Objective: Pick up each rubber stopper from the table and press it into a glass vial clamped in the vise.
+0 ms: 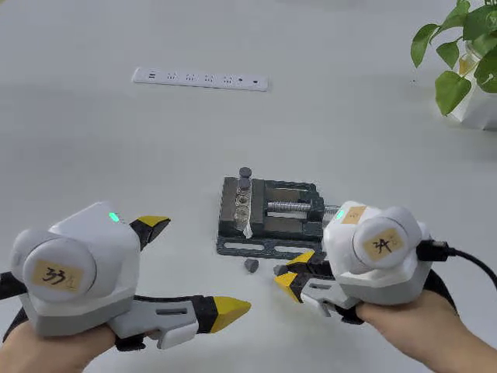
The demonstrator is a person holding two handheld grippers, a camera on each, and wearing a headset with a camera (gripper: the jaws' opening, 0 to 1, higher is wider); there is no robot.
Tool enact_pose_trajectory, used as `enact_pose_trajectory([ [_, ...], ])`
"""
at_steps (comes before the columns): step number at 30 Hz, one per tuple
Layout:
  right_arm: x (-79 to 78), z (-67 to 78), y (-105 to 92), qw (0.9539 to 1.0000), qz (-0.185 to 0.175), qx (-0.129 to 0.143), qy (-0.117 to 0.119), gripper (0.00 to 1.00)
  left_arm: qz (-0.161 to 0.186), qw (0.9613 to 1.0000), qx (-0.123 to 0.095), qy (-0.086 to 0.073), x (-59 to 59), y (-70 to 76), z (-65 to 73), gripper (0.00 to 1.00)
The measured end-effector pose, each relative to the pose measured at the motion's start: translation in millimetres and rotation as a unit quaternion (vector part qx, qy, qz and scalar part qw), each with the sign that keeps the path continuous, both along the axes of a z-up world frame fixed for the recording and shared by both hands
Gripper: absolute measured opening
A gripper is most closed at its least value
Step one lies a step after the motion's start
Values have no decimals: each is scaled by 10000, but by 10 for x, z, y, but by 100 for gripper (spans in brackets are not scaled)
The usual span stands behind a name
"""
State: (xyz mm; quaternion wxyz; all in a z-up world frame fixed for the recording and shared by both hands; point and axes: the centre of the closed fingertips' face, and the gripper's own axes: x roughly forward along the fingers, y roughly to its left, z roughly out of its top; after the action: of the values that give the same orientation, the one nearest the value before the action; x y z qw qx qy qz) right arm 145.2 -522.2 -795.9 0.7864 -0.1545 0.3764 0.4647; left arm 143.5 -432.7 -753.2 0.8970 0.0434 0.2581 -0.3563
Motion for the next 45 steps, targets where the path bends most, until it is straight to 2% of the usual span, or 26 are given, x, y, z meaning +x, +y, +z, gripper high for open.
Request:
enact_pose_trajectory([
  [8,33,309,-8,9987,497,-58,49,7,-187,9998,23,-78,-10,-100,11,89],
  [10,50,413,-7,9983,579,-2,116,7,-243,9996,36,-127,-9,-139,23,86],
  [15,16,543,0,9969,780,-25,88,7,-330,9993,-24,-196,13,-257,64,83],
  [20,-28,651,-12,9955,938,-56,118,7,-595,9973,66,-431,39,-412,135,77],
  [23,-63,669,-31,9934,1118,-182,194,7,-892,9937,228,-631,32,-529,178,69],
  [26,-93,687,-63,9904,1296,-358,333,7,-1203,9871,519,-918,30,-618,206,59],
  [28,-84,699,-99,9877,1424,-504,405,7,-1440,9807,691,-1124,13,-687,238,51],
  [31,-108,737,-117,9836,1593,-651,547,7,-1655,9748,768,-1287,-15,-776,282,42],
  [35,-113,742,-115,9755,1910,-893,632,7,-1883,9691,770,-1392,-49,-890,329,35],
  [37,-116,751,-103,9729,1993,-947,688,7,-1943,9678,765,-1402,-48,-930,334,29],
  [42,-158,765,-92,9654,2236,-1115,747,7,-1921,9694,659,-1378,-22,-970,341,23],
  [45,-160,755,-65,9631,2315,-1150,746,7,-1987,9683,617,-1380,-35,-992,347,17],
])
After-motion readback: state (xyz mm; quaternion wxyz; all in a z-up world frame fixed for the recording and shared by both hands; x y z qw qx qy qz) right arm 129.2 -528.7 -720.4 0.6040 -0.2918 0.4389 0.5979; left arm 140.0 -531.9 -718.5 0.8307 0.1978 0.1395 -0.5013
